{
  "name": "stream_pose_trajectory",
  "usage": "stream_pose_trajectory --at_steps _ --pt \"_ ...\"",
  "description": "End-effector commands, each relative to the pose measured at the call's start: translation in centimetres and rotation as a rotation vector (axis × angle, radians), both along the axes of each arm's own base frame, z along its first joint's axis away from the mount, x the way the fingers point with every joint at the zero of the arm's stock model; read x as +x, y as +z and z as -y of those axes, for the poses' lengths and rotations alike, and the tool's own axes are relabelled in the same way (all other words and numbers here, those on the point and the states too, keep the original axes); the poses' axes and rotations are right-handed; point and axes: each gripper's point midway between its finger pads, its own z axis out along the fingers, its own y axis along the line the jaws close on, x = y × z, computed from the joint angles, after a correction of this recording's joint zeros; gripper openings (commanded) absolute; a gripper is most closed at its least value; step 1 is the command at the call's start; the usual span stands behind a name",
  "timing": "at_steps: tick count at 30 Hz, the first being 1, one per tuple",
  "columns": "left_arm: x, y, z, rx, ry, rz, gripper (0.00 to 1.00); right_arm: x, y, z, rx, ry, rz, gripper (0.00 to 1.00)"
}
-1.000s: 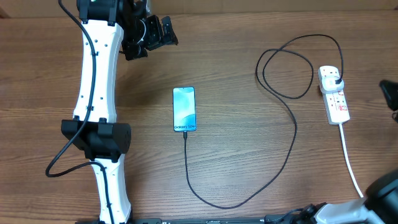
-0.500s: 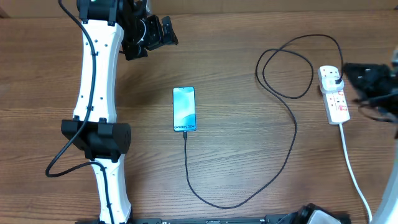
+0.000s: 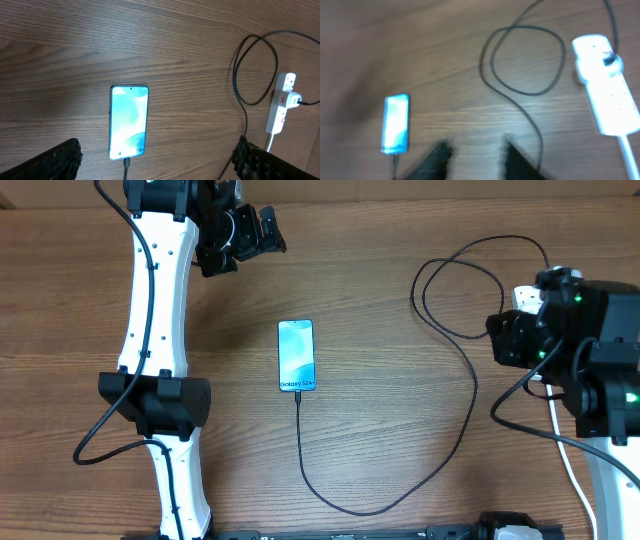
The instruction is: Plug charger to phone and switch on socket
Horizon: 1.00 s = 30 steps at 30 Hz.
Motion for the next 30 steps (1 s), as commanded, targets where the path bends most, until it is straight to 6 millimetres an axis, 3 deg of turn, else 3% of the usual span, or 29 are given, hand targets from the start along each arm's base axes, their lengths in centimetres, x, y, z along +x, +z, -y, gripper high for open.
stream_pose_trajectory --at_steps 1,2,3,7,30 --pt "-0.1 0.7 0.5 -0.016 0.001 0.012 1.0 -0.1 0.1 1.7 -0.095 -0.056 0.004 0.72" --pt "-0.1 0.7 0.5 -0.016 0.001 0.012 1.0 -0.2 -0.1 1.7 -0.093 -0.058 -0.005 0.94" --pt "-0.1 0.7 0.5 -0.016 0.001 0.012 1.0 -0.4 -0.2 1.6 -0.087 -0.058 -0.012 1.0" --pt "-0.1 0.7 0.5 -0.016 0.001 0.012 1.0 -1.2 -0.9 1.4 -0.079 -0.049 -0.058 1.0" --pt "-0.1 0.7 0.5 -0.016 0.001 0.011 1.0 -1.2 -0.9 1.4 -0.079 -0.049 -0.057 1.0"
